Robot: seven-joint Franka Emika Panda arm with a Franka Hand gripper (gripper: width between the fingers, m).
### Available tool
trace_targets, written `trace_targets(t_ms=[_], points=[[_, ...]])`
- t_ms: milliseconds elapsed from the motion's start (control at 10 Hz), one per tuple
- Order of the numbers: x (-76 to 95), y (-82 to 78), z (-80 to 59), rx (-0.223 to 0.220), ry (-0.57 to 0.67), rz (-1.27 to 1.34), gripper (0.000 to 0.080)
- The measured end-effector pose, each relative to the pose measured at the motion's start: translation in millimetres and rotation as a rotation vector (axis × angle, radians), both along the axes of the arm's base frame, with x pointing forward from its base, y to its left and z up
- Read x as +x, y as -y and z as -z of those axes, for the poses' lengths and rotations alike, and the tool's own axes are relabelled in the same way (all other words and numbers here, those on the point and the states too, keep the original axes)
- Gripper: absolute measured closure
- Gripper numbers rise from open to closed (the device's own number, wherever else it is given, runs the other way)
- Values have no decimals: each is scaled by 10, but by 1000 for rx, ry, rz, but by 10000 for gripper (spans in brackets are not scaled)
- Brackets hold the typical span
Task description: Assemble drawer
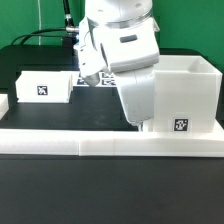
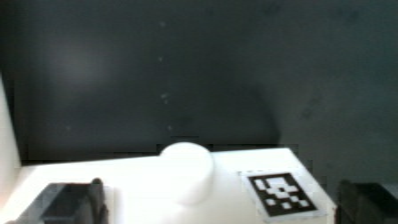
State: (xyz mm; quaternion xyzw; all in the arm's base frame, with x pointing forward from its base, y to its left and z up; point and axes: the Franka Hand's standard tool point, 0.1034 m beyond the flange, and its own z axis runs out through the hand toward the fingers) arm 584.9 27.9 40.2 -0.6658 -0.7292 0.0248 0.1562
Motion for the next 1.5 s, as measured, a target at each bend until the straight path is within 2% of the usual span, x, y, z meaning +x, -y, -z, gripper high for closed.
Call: trace_targets(t_ms=[200,400,500,700,900,1000,1100,1200,1300,1400,1500], points=[[-42,-10,-2,3,-20,-6,150],[-68,70,18,-1,-31,1,150],[-54,144,15,-18,-19,-6,150],[-35,329,-90,-45,3,-9,150],[-47,540,-277,-65,92,22,150],[-164,661,-338,-77,141,46,150],[-354,750,-351,-82,170,87,150],[-479,775,-410,-90,188,130,150],[-476,768,-487,-93,219,151,150],[-562,763,-460,-95,240,164,150],[-759,756,-351,-98,231,180,150]])
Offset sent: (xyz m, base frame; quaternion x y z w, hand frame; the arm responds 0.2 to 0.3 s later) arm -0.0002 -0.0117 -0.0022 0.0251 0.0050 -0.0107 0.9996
